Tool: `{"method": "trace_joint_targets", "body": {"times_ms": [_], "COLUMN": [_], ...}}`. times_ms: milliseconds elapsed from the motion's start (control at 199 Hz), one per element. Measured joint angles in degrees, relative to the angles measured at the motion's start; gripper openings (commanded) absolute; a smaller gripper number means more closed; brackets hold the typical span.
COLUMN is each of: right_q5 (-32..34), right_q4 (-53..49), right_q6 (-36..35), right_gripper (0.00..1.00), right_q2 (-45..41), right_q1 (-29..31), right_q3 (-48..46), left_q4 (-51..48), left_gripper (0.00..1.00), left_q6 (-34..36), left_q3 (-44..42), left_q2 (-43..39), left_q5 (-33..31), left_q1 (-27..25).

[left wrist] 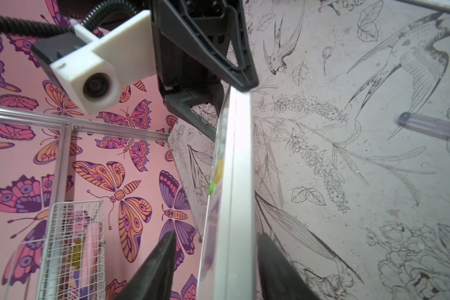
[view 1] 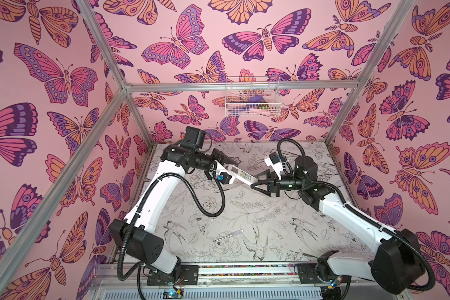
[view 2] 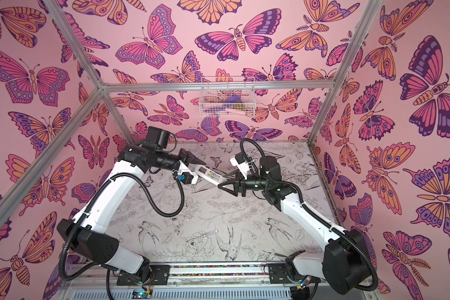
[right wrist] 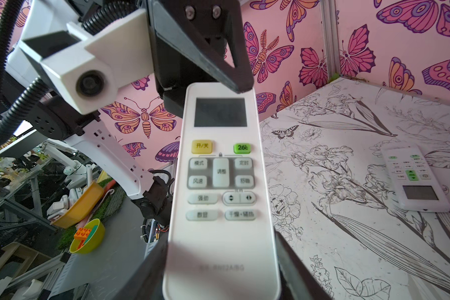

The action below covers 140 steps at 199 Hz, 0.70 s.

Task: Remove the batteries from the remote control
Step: 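Raise the remote toward the left gripper while the left gripper grasps its top end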

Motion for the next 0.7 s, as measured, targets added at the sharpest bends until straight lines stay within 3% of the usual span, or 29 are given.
{"method": "trace_joint_targets", "body": {"times_ms": [106,558,614,704], "right_q5": [-0.04,-0.76,-0.85,-0.81], "right_q4": [-0.15,0.63,0.68,0.83], "right_q6": [0.00,1.27,1.42,1.55], "right_gripper": [0.43,0.45,0.48,0.66], "right_q2": [0.04,1.03,1.11,1.14], "right_q1": [0.02,-0.11,-0.11,-0.11], "right_q3": [0.13,0.33,0.33,0.31], "left_q4": [0.00,-1.38,-1.44,-1.46], "left_gripper": [0.31,0.16,0.13,0.09], "left_q6": [-0.07,2.32,2.40,2.43], "left_q3": [0.00,0.00,0.00,0.00], "left_q2": [0.00,0.00,0.00,0.00], "left_q5": [0.00,-1.62,-1.73,-1.84], "left_q1": [-0.24,-0.33,-0.33,-0.33]}}
